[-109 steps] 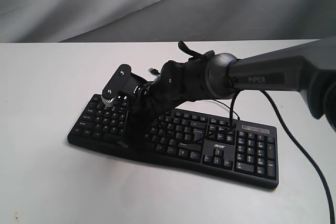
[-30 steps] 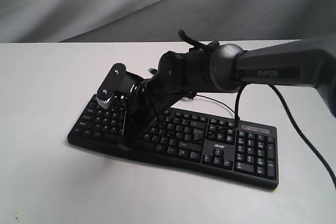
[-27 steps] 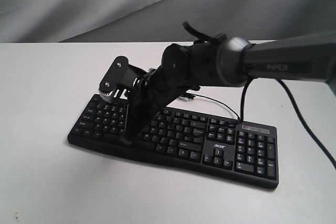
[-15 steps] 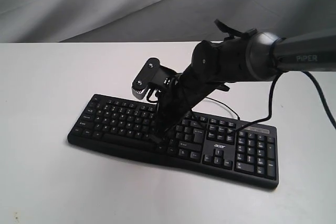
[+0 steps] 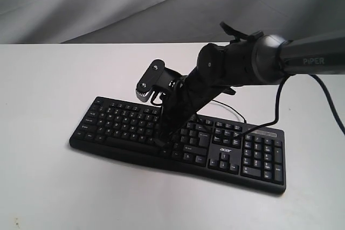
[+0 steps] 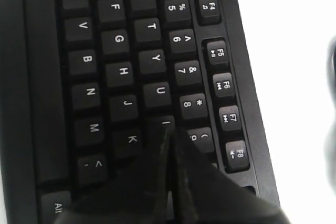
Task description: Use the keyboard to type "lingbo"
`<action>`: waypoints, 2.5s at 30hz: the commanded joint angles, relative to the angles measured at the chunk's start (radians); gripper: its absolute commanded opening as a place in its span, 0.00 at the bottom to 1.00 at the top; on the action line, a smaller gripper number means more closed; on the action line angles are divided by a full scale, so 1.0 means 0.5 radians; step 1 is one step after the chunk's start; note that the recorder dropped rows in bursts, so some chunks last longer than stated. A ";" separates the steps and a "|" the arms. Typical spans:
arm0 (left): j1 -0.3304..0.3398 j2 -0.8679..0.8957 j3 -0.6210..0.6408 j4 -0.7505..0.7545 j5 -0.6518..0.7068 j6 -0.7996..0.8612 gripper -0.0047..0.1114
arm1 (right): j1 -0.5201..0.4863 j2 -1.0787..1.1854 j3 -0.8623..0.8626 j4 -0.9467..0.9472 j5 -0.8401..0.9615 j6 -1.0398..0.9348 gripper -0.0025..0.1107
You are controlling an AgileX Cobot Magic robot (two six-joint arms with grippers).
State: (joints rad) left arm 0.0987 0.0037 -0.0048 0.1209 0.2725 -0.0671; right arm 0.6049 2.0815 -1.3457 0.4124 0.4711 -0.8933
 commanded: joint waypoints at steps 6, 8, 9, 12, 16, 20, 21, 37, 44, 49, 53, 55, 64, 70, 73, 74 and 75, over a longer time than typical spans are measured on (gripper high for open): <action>0.002 -0.007 0.010 -0.008 -0.018 -0.004 0.04 | -0.030 0.011 0.000 -0.005 0.009 -0.004 0.02; 0.002 -0.007 0.010 -0.008 -0.018 -0.004 0.04 | -0.030 0.016 0.000 -0.011 0.009 -0.004 0.02; 0.002 -0.007 0.010 -0.008 -0.018 -0.004 0.04 | -0.030 0.021 0.000 -0.011 0.009 -0.007 0.02; 0.002 -0.007 0.010 -0.008 -0.018 -0.004 0.04 | -0.030 0.037 0.000 -0.011 0.005 -0.028 0.02; 0.002 -0.007 0.010 -0.008 -0.018 -0.004 0.04 | -0.030 0.037 0.000 -0.011 0.002 -0.028 0.02; 0.002 -0.007 0.010 -0.008 -0.018 -0.004 0.04 | -0.030 0.037 0.000 -0.011 0.002 -0.028 0.02; 0.002 -0.007 0.010 -0.008 -0.018 -0.004 0.04 | -0.030 0.037 0.000 -0.011 0.002 -0.028 0.02; 0.002 -0.007 0.010 -0.008 -0.018 -0.004 0.04 | -0.034 0.081 0.000 -0.006 0.002 -0.028 0.02; 0.002 -0.007 0.010 -0.008 -0.018 -0.004 0.04 | -0.030 -0.024 0.000 -0.012 0.024 -0.028 0.02; 0.002 -0.007 0.010 -0.008 -0.018 -0.004 0.04 | -0.027 -0.081 0.000 -0.026 0.033 -0.028 0.02; 0.002 -0.007 0.010 -0.008 -0.018 -0.004 0.04 | -0.027 -0.229 0.000 -0.035 0.067 -0.028 0.02; 0.002 -0.007 0.010 -0.008 -0.018 -0.004 0.04 | -0.031 -0.385 0.000 -0.045 0.067 -0.017 0.02; 0.002 -0.007 0.010 -0.008 -0.018 -0.004 0.04 | -0.036 -1.318 0.000 -0.131 0.054 0.254 0.02; 0.002 -0.007 0.010 -0.008 -0.018 -0.004 0.04 | -0.036 -1.775 0.000 -0.064 0.038 0.292 0.02; 0.002 -0.007 0.010 -0.008 -0.018 -0.004 0.04 | -0.036 -1.946 0.000 -0.047 0.026 0.292 0.02; 0.002 -0.007 0.010 -0.008 -0.018 -0.004 0.04 | -0.036 -2.000 0.000 -0.047 0.022 0.292 0.02; 0.002 -0.007 0.010 -0.008 -0.018 -0.004 0.04 | -0.036 -2.052 0.000 -0.047 0.022 0.292 0.02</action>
State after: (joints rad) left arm 0.0987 0.0037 -0.0048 0.1209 0.2725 -0.0671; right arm 0.5934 1.1208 -1.3457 0.3771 0.4922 -0.7557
